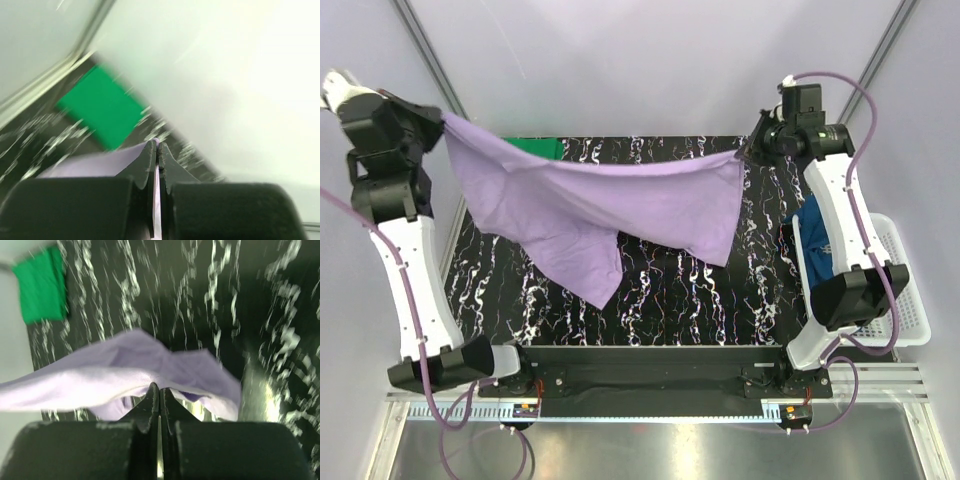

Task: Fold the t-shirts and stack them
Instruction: Flatten the tshirt out

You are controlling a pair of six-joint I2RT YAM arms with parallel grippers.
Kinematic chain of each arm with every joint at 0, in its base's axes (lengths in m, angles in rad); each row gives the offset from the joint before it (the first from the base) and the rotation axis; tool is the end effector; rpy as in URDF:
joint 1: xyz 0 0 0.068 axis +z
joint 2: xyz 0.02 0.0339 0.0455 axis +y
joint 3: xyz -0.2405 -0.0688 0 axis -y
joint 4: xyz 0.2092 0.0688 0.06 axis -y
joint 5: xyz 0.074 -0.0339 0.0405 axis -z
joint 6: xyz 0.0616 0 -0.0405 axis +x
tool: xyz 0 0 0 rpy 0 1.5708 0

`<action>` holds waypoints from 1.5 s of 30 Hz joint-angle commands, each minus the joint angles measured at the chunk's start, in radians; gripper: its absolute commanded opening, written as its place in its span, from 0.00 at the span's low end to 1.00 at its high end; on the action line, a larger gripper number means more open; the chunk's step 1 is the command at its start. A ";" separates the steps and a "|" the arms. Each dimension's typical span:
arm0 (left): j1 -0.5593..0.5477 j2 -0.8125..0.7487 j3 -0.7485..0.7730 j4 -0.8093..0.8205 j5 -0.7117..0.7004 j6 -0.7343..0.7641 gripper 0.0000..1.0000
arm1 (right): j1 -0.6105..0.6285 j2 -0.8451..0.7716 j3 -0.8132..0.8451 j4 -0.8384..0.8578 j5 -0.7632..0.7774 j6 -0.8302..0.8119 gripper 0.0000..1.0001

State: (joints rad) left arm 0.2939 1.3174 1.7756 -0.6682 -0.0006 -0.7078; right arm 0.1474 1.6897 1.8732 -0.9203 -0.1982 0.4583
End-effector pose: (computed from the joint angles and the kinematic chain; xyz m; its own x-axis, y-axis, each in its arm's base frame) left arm 0.2425 0.0734 0.4644 0.0371 -0.6681 -0.7432 -0.3503 0.6878 -0.6358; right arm 0.3373 0.0623 0.3592 -0.7236 0.3311 -0.6057 0.0356 0.8942 0.4463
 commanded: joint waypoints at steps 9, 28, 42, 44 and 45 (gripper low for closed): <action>0.004 -0.061 0.410 0.381 0.183 -0.096 0.00 | -0.011 -0.119 0.403 0.156 0.125 -0.156 0.00; 0.002 0.012 0.562 0.886 0.091 -0.084 0.00 | -0.012 -0.325 0.380 0.666 0.043 -0.412 0.00; 0.002 0.313 0.682 0.934 0.128 -0.085 0.00 | -0.011 -0.121 0.273 0.814 0.056 -0.346 0.00; 0.002 0.303 0.667 0.934 0.142 -0.067 0.00 | -0.011 -0.122 0.261 0.808 0.052 -0.345 0.00; 0.002 0.283 0.647 0.929 0.146 -0.062 0.00 | -0.011 -0.136 0.250 0.807 0.052 -0.342 0.00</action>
State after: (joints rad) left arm 0.2943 1.6920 2.3997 0.1722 0.1356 -0.8040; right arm 0.1410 1.6196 2.1063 -0.1780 -0.1490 0.1024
